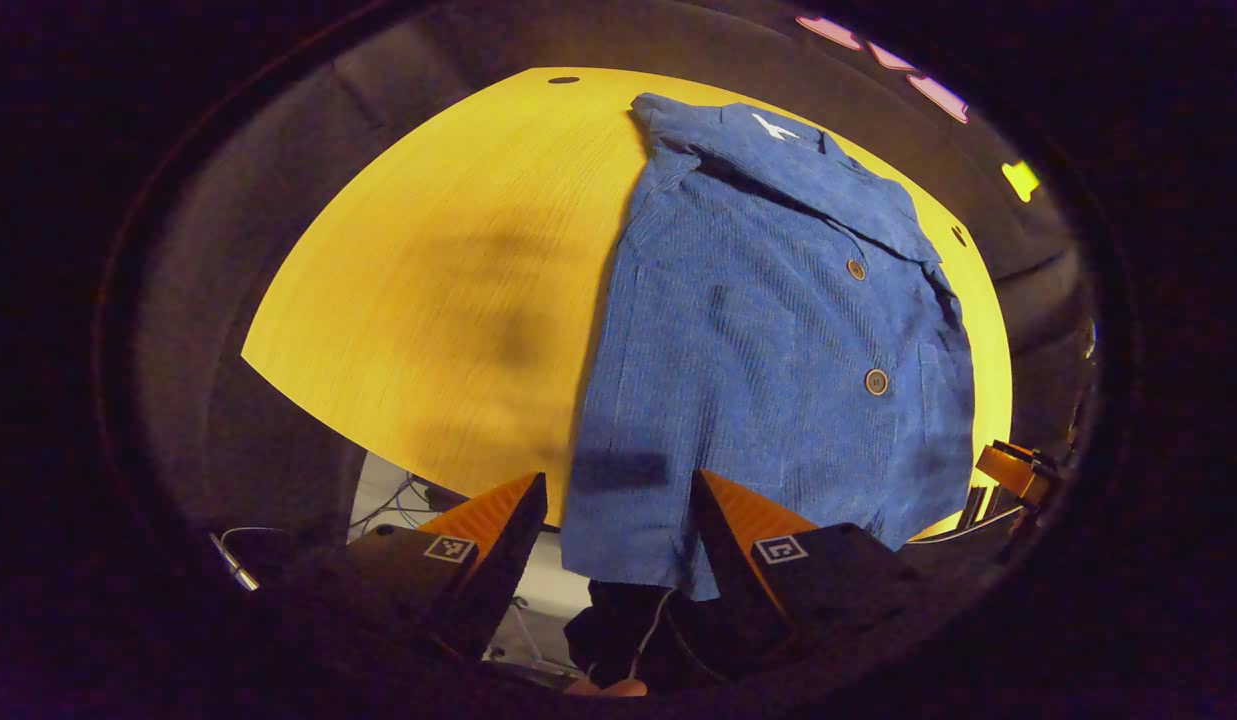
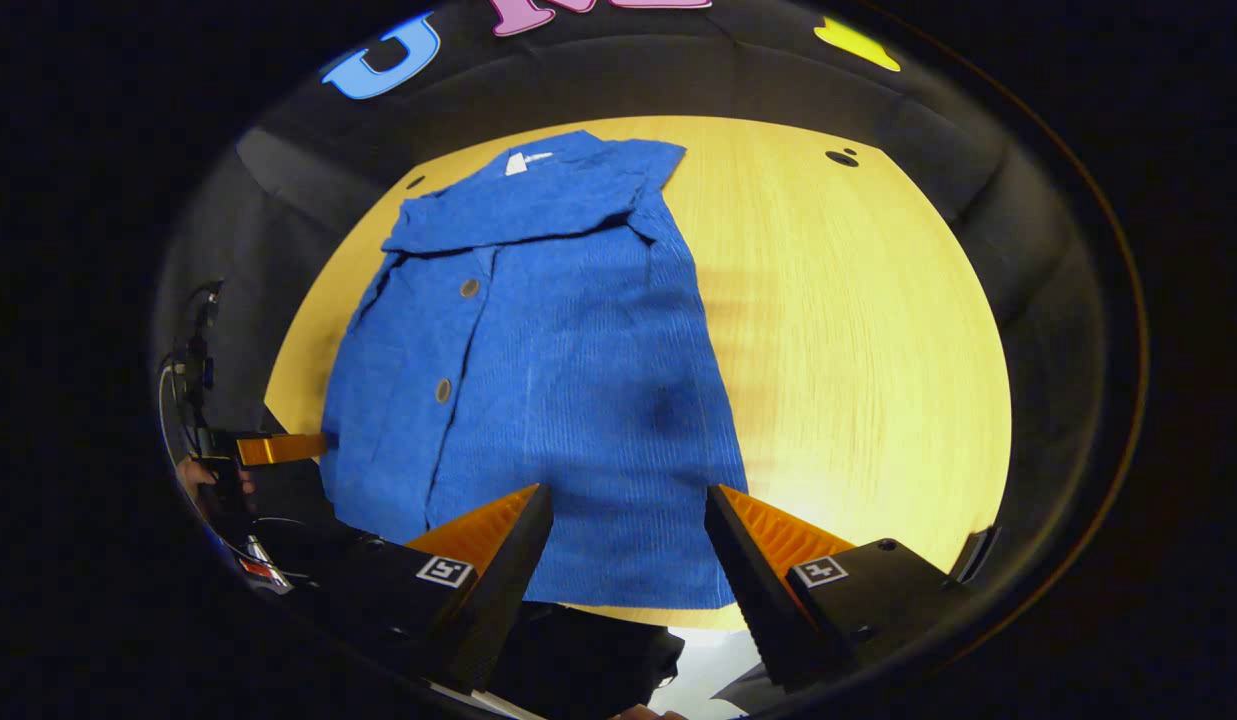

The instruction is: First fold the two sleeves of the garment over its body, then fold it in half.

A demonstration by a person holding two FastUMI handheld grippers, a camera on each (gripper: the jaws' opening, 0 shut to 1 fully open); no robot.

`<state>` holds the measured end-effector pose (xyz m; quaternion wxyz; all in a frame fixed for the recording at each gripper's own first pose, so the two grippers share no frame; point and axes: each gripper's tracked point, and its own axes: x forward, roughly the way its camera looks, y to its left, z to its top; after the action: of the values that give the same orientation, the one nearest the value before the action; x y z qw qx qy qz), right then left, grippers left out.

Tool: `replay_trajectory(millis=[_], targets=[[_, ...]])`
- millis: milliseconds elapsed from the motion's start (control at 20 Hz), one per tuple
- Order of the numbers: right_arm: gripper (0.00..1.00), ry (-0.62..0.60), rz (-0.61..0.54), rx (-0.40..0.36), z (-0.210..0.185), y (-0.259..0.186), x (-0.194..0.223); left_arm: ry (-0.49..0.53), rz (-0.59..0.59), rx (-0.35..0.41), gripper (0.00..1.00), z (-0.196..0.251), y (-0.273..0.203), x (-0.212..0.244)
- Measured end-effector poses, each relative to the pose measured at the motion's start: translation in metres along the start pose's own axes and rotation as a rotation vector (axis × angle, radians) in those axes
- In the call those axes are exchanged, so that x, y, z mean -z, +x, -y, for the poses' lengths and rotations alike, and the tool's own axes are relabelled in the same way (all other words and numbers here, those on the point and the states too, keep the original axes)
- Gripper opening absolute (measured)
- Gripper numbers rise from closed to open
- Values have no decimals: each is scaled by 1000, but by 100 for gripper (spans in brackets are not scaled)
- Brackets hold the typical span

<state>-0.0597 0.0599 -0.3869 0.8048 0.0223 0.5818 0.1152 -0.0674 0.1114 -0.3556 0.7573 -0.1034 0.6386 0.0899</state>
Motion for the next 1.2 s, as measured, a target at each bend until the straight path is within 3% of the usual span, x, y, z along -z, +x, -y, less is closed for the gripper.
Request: replay_trajectory(millis=[500,950,1200], targets=[[99,0,-146,161,40,20,43,12,-104,-10,84,-4,15,18],[98,19,-197,158,42,30,52,-30,-146,4,84,-8,19,35],[98,27,-200,153,39,32,53,-74,-148,95,83,-2,24,36]])
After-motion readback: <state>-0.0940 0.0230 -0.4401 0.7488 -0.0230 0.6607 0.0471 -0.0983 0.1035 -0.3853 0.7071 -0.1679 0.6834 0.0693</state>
